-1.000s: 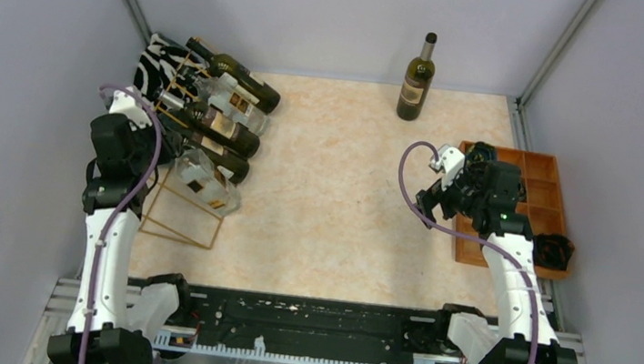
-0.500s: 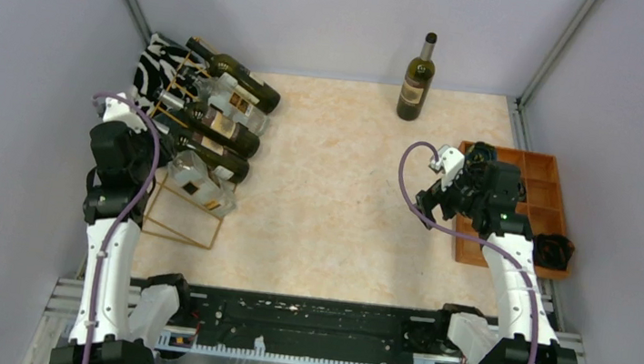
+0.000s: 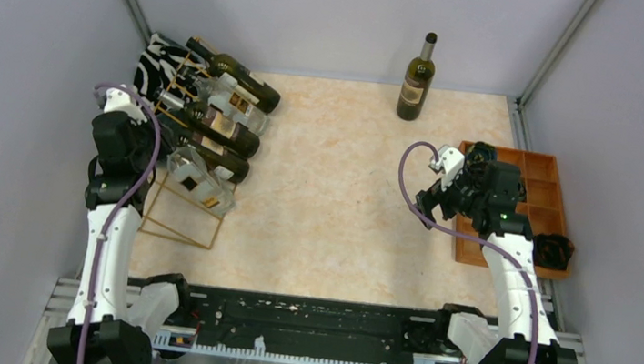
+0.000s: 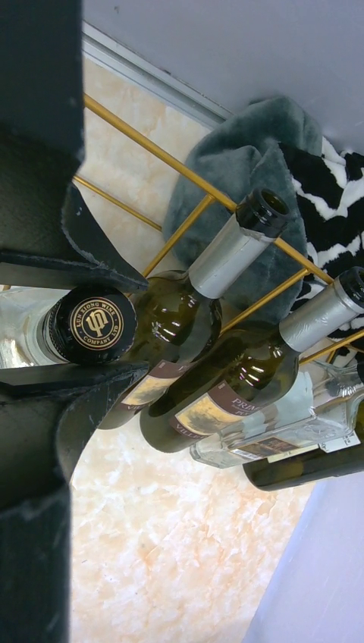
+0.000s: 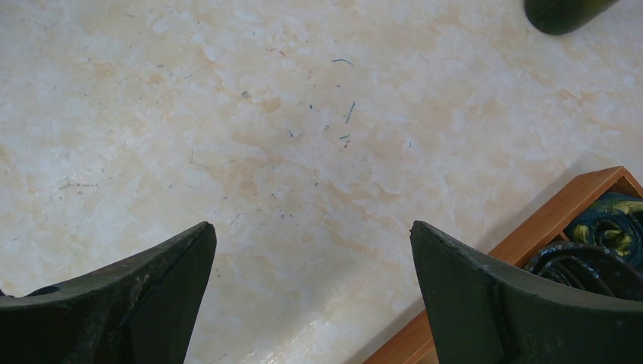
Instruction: Put the wine bottle on the wine rack
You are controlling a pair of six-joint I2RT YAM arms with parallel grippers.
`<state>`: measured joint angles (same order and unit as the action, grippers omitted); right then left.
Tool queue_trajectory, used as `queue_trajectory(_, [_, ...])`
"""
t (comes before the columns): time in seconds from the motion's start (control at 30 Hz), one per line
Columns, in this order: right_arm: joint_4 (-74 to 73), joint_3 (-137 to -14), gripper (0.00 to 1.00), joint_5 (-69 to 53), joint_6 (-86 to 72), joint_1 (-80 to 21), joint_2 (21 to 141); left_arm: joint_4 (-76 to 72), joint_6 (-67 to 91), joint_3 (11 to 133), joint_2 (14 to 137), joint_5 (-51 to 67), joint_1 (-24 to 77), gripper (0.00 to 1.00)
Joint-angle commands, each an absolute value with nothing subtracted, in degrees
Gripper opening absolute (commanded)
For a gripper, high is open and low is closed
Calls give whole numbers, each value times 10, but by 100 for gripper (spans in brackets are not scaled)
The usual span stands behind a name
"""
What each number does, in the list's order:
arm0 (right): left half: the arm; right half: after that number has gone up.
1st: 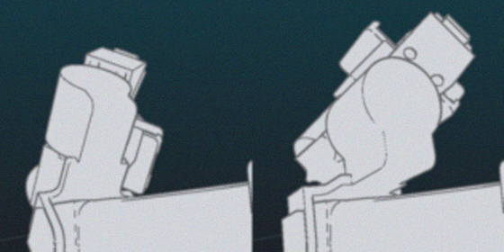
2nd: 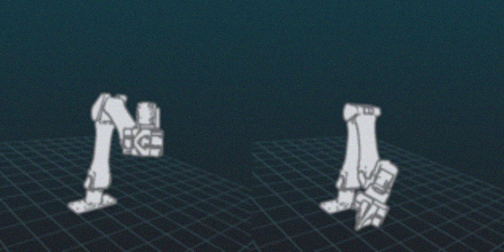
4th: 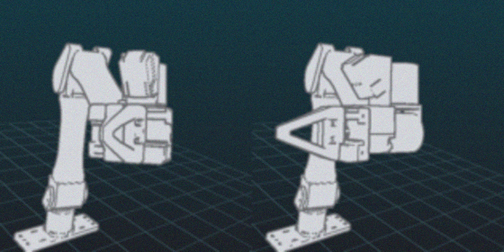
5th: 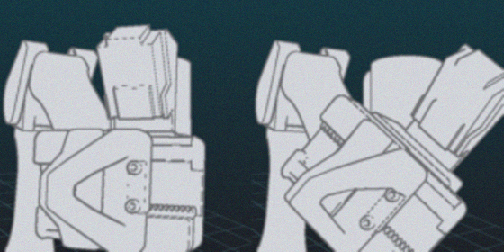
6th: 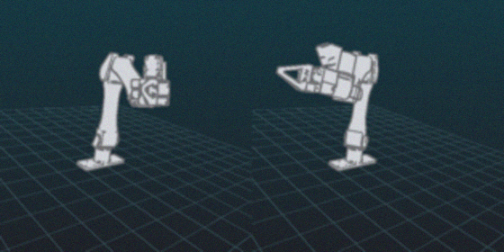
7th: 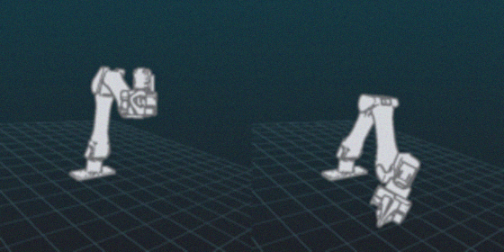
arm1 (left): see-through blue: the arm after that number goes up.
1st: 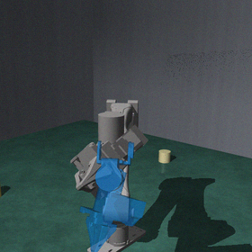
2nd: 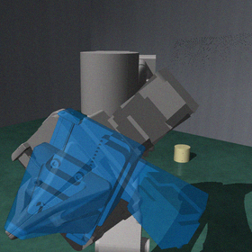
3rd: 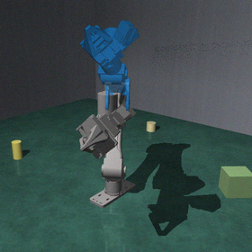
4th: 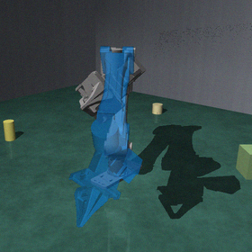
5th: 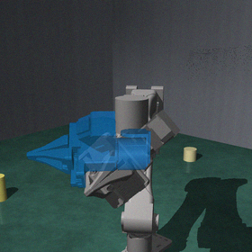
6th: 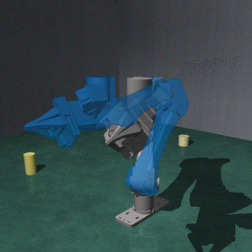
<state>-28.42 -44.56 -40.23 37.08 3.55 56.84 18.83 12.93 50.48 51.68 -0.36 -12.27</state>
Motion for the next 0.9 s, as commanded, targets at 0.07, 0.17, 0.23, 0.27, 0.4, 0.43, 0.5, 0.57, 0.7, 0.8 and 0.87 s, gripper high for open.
queue_trajectory(0.07, [-277,-458,98,-416,379,40,559,322,83,485,554,-24,-125,28])
queue_trajectory(0.17, [-277,-458,98,-416,379,40,559,326,90,481,557,-33,-125,26])
queue_trajectory(0.23, [-277,-458,98,-417,379,40,559,327,95,480,557,-46,-125,26])
queue_trajectory(0.27, [-277,-458,98,-417,379,40,560,328,97,479,559,-51,-125,26])
queue_trajectory(0.4, [-277,-458,99,-416,380,40,559,335,121,479,571,-60,-125,27])
queue_trajectory(0.43, [-277,-458,98,-417,380,40,558,339,128,482,577,-53,-125,27])
queue_trajectory(0.5, [-277,-459,98,-416,380,40,558,346,141,487,588,-38,-125,26])
queue_trajectory(0.57, [-277,-459,98,-416,380,40,558,349,157,489,593,-22,-126,26])
queue_trajectory(0.7, [-277,-459,98,-414,381,40,558,358,183,489,592,17,-126,24])
queue_trajectory(0.8, [-278,-459,98,-415,381,40,558,366,204,484,589,10,-126,22])
queue_trajectory(0.87, [-278,-459,98,-414,381,40,557,372,219,480,592,-20,-126,20])
